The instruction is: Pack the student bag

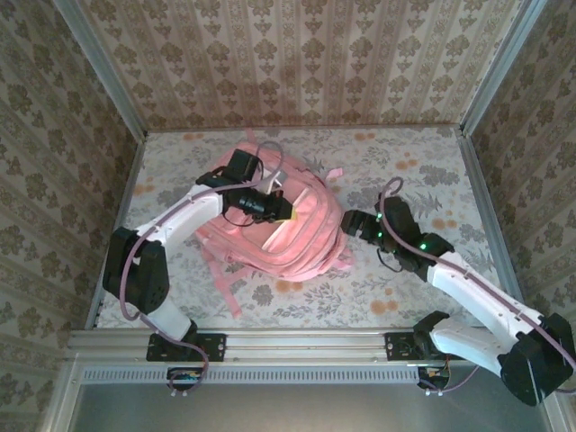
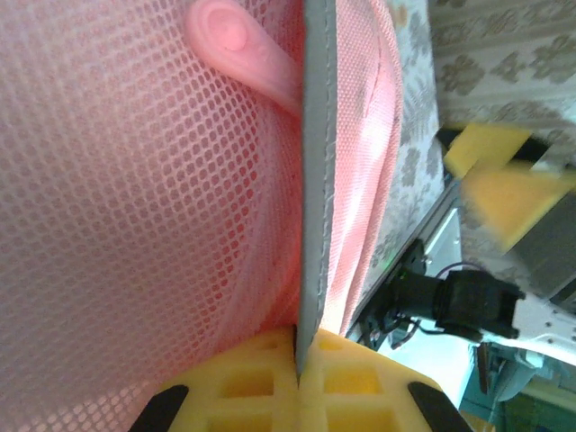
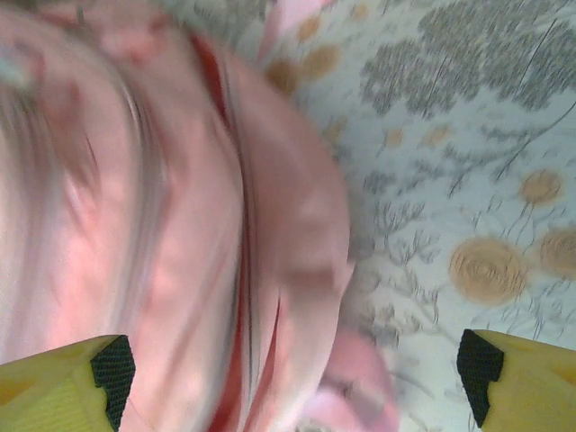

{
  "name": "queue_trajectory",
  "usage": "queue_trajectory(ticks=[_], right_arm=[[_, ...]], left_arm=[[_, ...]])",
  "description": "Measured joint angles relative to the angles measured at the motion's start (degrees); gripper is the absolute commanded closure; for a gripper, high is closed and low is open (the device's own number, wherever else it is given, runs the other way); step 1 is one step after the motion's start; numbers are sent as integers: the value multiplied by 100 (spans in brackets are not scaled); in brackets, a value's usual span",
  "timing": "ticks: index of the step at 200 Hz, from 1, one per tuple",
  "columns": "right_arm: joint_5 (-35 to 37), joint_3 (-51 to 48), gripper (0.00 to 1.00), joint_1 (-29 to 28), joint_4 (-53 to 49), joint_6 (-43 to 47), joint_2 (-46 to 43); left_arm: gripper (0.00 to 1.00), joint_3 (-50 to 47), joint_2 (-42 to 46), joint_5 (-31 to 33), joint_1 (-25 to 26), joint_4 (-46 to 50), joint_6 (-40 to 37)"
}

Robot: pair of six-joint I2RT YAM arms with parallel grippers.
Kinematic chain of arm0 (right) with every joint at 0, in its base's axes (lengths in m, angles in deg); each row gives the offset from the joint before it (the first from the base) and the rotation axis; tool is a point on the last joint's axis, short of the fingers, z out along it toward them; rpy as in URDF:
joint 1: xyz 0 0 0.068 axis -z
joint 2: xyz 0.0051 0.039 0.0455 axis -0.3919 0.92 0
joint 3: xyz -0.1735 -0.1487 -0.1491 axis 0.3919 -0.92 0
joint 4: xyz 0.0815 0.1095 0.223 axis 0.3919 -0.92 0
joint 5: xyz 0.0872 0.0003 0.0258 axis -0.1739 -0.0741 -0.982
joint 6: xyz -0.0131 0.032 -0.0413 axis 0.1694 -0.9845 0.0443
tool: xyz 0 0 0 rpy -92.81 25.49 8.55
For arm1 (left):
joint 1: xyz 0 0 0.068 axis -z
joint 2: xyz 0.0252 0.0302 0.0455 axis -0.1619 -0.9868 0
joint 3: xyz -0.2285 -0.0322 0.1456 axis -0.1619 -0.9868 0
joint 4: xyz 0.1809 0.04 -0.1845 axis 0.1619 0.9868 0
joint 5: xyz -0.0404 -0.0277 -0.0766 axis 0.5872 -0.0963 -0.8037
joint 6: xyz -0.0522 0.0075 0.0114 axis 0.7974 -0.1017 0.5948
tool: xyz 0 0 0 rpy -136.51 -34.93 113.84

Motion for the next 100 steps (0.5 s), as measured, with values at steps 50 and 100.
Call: queue_trajectory(ticks=[50,100], right_arm=[[-1589,1019,10,756,531,2,2094],[-2516,1517,11,754,1005,-155,3403]], left_arm=[[37,-562,979,691,-199,282,35],[3,-1974,3652,1932,-2450,317,935]])
